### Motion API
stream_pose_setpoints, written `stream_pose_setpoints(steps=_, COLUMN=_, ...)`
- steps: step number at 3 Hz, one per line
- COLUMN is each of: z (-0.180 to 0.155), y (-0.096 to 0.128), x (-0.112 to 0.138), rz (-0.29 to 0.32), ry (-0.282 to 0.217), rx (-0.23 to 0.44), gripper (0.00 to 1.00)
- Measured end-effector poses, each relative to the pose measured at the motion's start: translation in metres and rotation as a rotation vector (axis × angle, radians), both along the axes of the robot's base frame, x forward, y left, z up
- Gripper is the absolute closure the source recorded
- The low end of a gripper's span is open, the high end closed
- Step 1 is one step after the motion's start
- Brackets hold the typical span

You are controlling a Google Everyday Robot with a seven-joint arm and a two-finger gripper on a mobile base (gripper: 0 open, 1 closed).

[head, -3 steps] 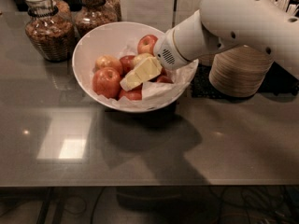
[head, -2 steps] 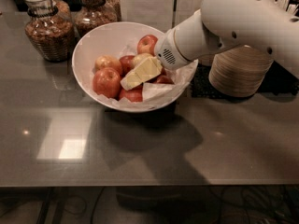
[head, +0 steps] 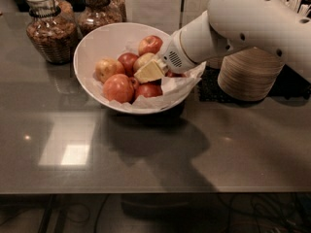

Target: Pick apple from white bowl

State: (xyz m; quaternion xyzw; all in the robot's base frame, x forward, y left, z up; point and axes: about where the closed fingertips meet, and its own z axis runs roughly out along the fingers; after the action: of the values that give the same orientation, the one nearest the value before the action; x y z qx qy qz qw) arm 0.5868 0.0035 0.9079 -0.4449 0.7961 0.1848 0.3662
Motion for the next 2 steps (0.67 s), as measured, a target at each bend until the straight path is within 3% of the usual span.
stream_pose_setpoints(steps=1, z=0.0000, y=0.0000, x=0.0000, rz=0.000, ry=0.000, rx=0.000, gripper=0.89)
stream_pose_setpoints(steps=2, z=0.0002, y=0.0001, x=-0.0001, rz=0.000, ry=0.000, rx=0.000, gripper=1.00)
